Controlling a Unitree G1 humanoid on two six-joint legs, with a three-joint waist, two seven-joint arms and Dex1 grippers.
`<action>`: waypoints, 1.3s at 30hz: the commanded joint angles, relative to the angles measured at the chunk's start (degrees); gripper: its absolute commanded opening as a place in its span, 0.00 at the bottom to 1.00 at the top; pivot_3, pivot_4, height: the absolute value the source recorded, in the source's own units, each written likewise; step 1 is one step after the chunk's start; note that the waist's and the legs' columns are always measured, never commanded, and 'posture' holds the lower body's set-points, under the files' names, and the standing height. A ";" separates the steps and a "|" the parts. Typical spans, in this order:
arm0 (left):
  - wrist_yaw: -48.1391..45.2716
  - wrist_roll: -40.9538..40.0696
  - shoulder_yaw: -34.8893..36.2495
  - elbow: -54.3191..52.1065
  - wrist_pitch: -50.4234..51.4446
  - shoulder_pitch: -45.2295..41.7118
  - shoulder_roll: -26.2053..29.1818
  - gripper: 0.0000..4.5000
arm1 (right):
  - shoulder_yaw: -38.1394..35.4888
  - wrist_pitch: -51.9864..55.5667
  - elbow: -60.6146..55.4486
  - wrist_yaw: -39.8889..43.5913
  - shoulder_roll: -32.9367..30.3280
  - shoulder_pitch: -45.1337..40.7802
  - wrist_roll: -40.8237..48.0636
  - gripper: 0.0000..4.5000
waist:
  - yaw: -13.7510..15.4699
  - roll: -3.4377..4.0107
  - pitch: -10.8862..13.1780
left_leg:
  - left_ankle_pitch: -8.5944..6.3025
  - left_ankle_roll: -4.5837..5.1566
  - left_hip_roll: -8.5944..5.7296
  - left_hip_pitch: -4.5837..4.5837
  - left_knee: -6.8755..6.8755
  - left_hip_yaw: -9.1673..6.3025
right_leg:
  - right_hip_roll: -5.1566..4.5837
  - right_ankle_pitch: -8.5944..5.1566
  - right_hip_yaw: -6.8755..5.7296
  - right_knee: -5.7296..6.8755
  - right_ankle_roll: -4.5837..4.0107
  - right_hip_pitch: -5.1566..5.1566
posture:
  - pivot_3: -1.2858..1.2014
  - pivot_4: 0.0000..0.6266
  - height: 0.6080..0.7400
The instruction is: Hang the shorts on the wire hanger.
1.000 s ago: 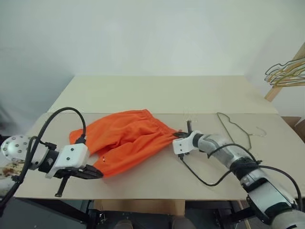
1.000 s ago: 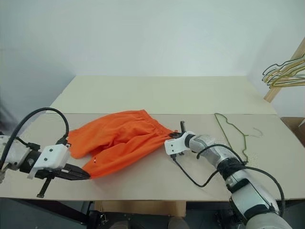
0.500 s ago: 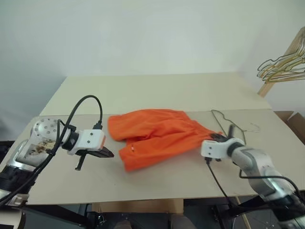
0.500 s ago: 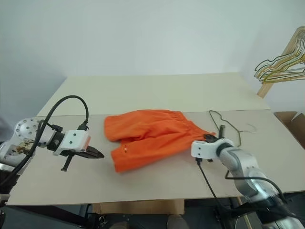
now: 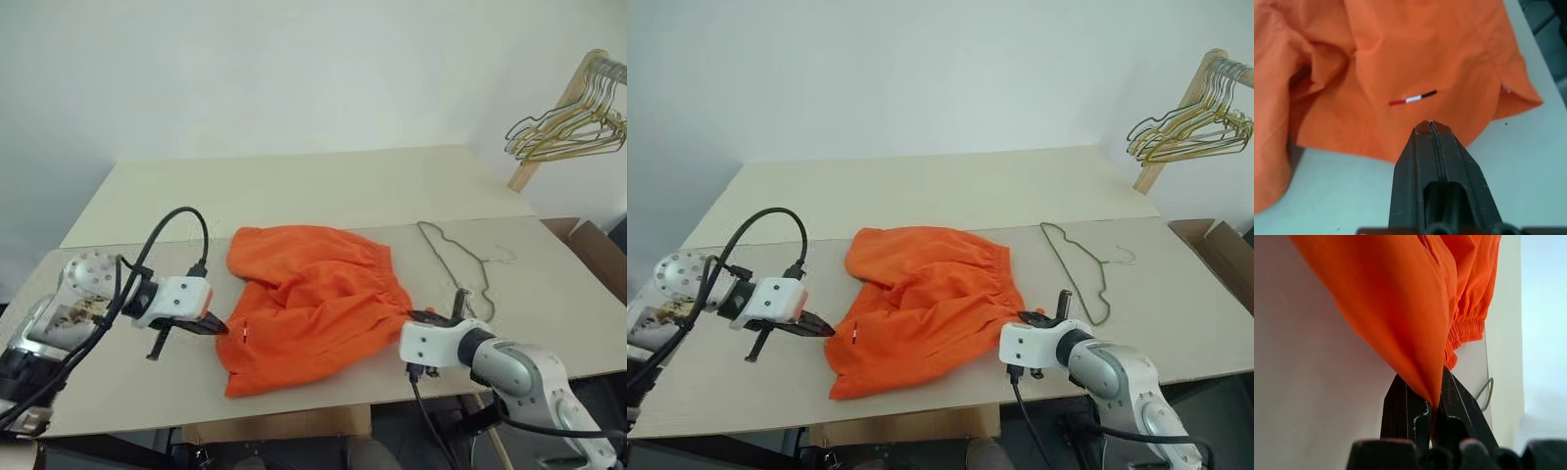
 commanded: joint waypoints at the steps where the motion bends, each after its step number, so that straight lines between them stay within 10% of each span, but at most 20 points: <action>1: -1.95 -6.07 3.10 -6.42 5.82 1.82 2.70 0.09 | 0.24 0.57 -0.42 0.31 0.47 -2.30 -0.47 0.00 | 0.13 -0.02 0.01 | 0.00 0.00 0.00 0.00 0.00 0.00 | 0.00 0.00 0.00 0.00 0.00 0.00 | 0.47 0.04 1.00; 12: 9.30 5.95 -3.29 -20.27 8.38 11.14 3.00 0.82 | 1.46 1.28 0.13 1.24 1.04 -3.98 -0.31 0.00 | 1.31 -0.09 0.32 | -0.01 0.02 0.04 0.04 0.00 0.06 | 0.04 -0.01 0.02 0.00 0.00 0.02 | 0.47 0.07 1.00; 22: 16.58 16.59 -9.31 -20.91 12.57 9.45 -0.72 0.82 | 0.58 1.80 -0.84 1.89 0.52 -3.80 -0.13 0.00 | 1.91 -0.10 0.49 | -0.01 0.02 0.04 0.04 0.00 0.08 | 0.05 0.01 0.03 -0.02 -0.02 0.00 | 0.46 0.06 1.00; 35: 15.09 15.01 -8.53 -20.12 11.89 9.55 -0.58 0.01 | 0.96 2.57 -0.07 1.67 1.33 -5.41 -0.48 0.00 | 2.03 -0.10 0.49 | -0.01 0.01 0.04 0.03 0.00 0.09 | 0.04 0.08 0.02 -0.02 -0.15 0.00 | 0.46 0.04 1.00; 39: 14.26 14.18 -7.95 -20.13 11.45 9.61 -0.02 0.01 | 0.78 2.49 0.10 1.58 1.42 -5.45 -0.18 0.00 | 2.06 -0.10 0.49 | -0.01 0.01 0.04 0.04 0.00 0.09 | 0.04 0.08 0.02 -0.02 -0.15 0.00 | 0.46 0.04 1.00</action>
